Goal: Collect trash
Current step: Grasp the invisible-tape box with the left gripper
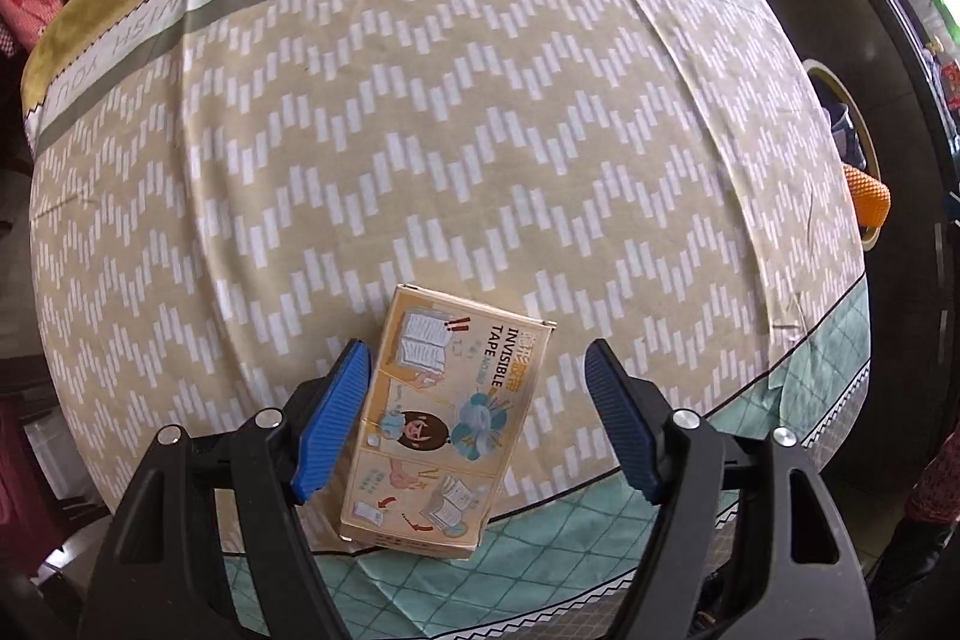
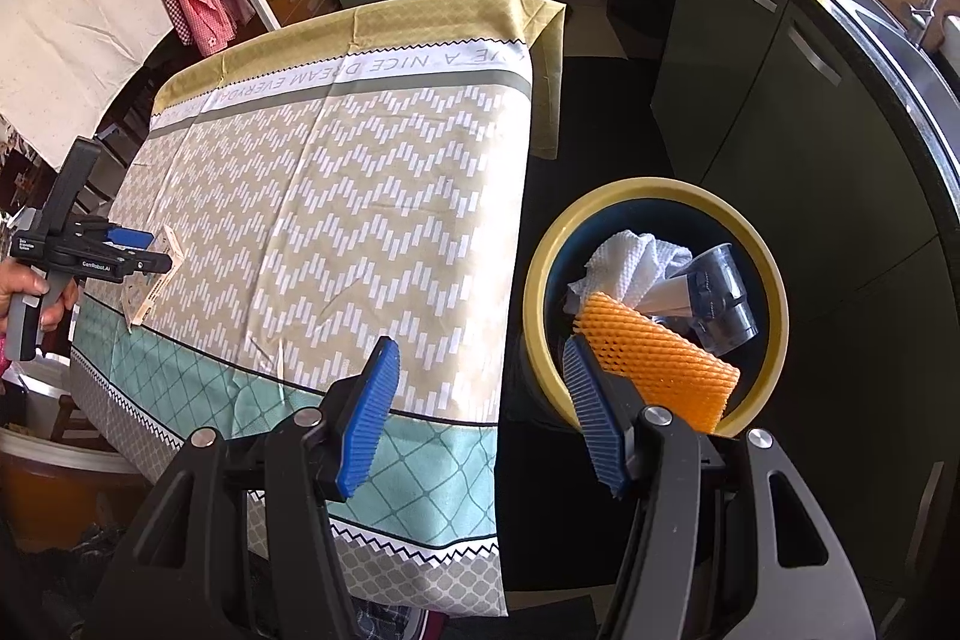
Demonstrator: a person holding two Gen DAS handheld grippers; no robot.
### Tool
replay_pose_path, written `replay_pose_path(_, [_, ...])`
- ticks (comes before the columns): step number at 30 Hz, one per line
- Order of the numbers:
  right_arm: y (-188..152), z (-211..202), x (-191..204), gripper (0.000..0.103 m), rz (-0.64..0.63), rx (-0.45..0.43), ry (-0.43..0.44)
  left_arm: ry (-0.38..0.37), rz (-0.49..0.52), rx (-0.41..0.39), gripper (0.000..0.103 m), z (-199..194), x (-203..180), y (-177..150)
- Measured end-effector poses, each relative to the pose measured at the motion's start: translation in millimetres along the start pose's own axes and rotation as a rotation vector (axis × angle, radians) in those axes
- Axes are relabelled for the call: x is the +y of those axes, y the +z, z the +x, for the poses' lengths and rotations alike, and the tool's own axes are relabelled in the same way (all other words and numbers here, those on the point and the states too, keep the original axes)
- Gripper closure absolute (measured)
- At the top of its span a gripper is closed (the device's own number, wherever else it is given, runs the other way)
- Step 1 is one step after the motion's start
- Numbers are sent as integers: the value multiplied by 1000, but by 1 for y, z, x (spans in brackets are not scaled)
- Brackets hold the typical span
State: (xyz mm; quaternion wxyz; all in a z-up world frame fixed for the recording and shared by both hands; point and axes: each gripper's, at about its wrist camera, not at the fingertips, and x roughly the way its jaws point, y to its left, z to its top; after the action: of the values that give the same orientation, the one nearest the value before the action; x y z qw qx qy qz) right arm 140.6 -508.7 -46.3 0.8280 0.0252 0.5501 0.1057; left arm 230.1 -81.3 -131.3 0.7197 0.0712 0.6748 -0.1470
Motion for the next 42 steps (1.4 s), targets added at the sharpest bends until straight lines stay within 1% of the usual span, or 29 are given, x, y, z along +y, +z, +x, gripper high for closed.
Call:
replay_pose_path(2, [-2,-1,-4,45,7,-1,-1,44,34,6,33,-1,-9,-2])
replay_pose_path(5, [-2,1,-7,45,13,-1,3,84,69,11,33,-4,-15,-7])
replay_pose_path(9, [-1,5,-3,45,5,1,14,106,115,40,33,-2,-17,-16])
replay_pose_path(16, [-1,6,8,44,-21,8,24,107,133,60,33,10,-22,-23])
replay_pose_path(18, [-1,5,9,41,-24,5,21,110,138,63,33,13,-21,-25])
replay_pose_path(22, [0,2,11,41,-27,2,18,112,143,61,33,18,-23,-25])
replay_pose_path(29, [3,3,13,41,-37,6,22,111,159,59,38,21,-21,-29])
replay_pose_path(31, [3,4,14,40,-38,8,23,109,165,58,41,21,-22,-29])
replay_pose_path(33, [3,4,14,40,-39,10,24,106,173,57,47,19,-23,-30])
replay_pose_path(36, [2,5,13,39,-36,10,24,109,182,56,47,15,-29,-33])
replay_pose_path(42, [-1,5,8,39,-24,12,21,107,177,45,47,8,-31,-36])
